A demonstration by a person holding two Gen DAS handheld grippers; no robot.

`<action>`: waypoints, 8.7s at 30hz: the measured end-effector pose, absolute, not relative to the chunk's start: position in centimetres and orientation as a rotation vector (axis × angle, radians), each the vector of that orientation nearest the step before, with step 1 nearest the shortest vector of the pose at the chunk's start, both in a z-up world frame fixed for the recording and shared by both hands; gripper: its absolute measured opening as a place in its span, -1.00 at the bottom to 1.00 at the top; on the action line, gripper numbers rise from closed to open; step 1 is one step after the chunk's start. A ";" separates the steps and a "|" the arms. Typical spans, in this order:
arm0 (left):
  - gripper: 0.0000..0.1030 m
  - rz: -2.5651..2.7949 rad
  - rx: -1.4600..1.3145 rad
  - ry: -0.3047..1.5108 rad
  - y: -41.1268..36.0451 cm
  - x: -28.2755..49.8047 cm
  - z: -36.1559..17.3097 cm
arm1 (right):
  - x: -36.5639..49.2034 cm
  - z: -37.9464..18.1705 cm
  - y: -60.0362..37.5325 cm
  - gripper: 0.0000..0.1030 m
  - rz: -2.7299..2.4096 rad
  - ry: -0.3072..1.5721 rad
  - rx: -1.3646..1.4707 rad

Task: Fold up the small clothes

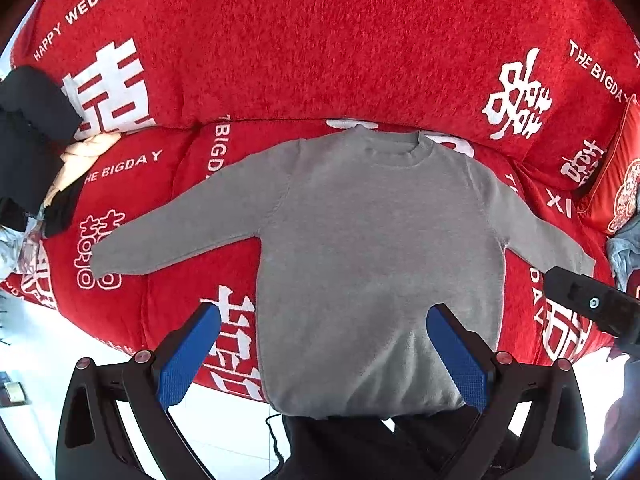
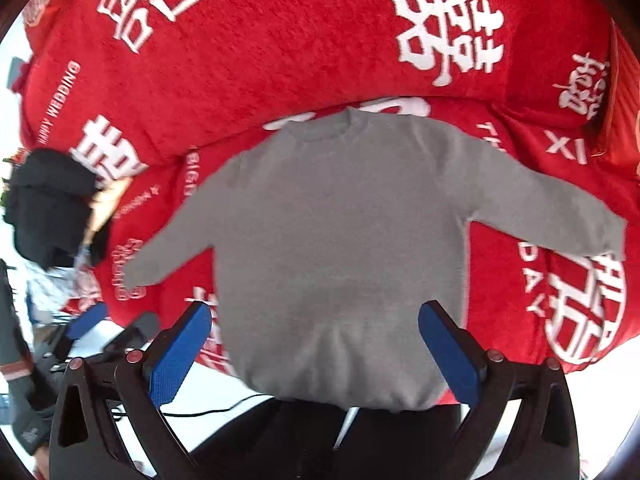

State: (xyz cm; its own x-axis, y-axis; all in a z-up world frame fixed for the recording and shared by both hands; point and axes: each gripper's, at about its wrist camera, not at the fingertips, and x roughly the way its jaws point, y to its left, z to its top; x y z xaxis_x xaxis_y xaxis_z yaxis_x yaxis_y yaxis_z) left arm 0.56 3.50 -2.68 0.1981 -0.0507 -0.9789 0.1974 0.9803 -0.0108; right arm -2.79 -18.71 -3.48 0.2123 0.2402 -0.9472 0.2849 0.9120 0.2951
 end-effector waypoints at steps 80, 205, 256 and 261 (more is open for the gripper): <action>-0.83 -0.050 -0.604 0.924 31.2 9.6 -19.0 | -0.3 -21.9 -4.4 1.00 0.274 1.563 0.471; 0.43 -0.197 -0.052 1.433 12.8 4.0 -20.6 | 0.0 -26.5 -16.2 0.21 0.251 1.362 1.098; 0.43 -0.452 0.109 1.460 -7.3 0.2 -20.2 | -9.8 -25.5 -38.1 0.52 0.105 1.060 1.440; 0.43 -0.519 0.147 1.447 -11.2 -1.0 -20.0 | -13.7 -24.5 -42.3 0.69 0.128 0.861 1.560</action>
